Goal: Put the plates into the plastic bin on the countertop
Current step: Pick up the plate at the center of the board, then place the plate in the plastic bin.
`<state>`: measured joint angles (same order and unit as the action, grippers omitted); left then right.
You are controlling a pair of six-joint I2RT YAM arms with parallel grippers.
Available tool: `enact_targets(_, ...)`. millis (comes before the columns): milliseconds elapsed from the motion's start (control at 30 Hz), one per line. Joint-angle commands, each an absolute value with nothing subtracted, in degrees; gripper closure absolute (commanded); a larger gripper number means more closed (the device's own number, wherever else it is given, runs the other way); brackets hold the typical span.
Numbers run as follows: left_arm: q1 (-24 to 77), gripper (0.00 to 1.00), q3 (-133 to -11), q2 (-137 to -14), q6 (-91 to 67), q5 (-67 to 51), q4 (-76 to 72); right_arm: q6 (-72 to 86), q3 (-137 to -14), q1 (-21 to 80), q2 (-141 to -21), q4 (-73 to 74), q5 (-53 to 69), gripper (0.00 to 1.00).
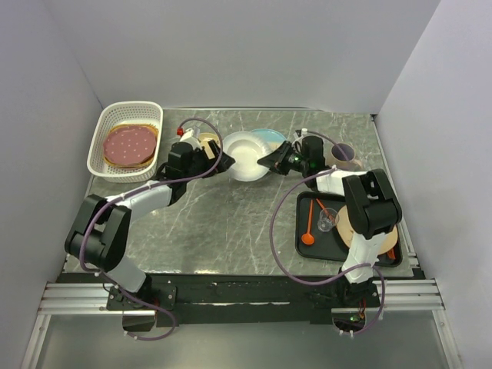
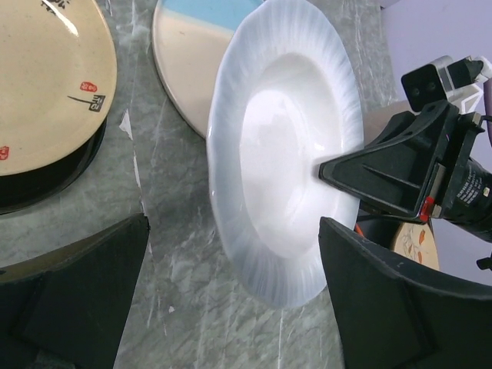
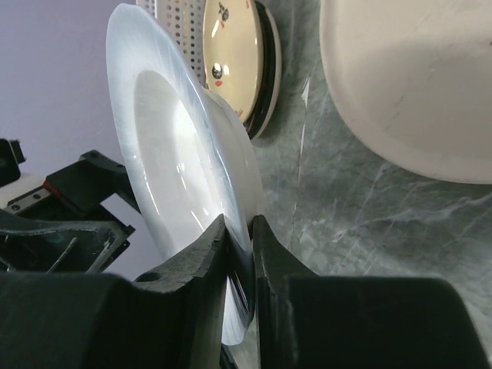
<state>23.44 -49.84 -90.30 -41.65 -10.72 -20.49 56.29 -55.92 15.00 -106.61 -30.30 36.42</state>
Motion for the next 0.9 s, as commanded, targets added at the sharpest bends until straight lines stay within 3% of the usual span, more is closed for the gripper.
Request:
enact_targets(0,23.7,0.05,-50.7,-90.5,-42.6,-12.5,-24.5,57.6,-58.4,16.4,-104.3,-36.0,40.4,1.0)
enact_targets(200,23.7,0.19,-50.6,-91.1,-42.5,-13.1,-25.0,56.6,-59.0,17.6,-104.2,-34.7,40.5,1.0)
enact_targets(333,23.7,0.53,-50.5,-91.3,-42.4,-13.5,-25.1,55.5,-59.3,17.8,-103.7,-33.2,40.3,1.0)
enact_targets(500,23.7,0.76,-50.5,-91.1,-42.2,-13.4,-24.6,55.7,-58.9,17.8,-103.8,-33.7,40.8,1.0)
enact_targets(600,23.7,0.99,-50.4,-91.0,-42.2,-13.1,-24.4,55.9,-58.8,17.9,-103.8,-34.1,40.8,1.0)
enact_targets(867,23.7,0.99,-49.5,-89.7,-42.3,-11.3,-23.9,56.1,-58.8,17.8,-104.6,-34.9,41.4,1.0)
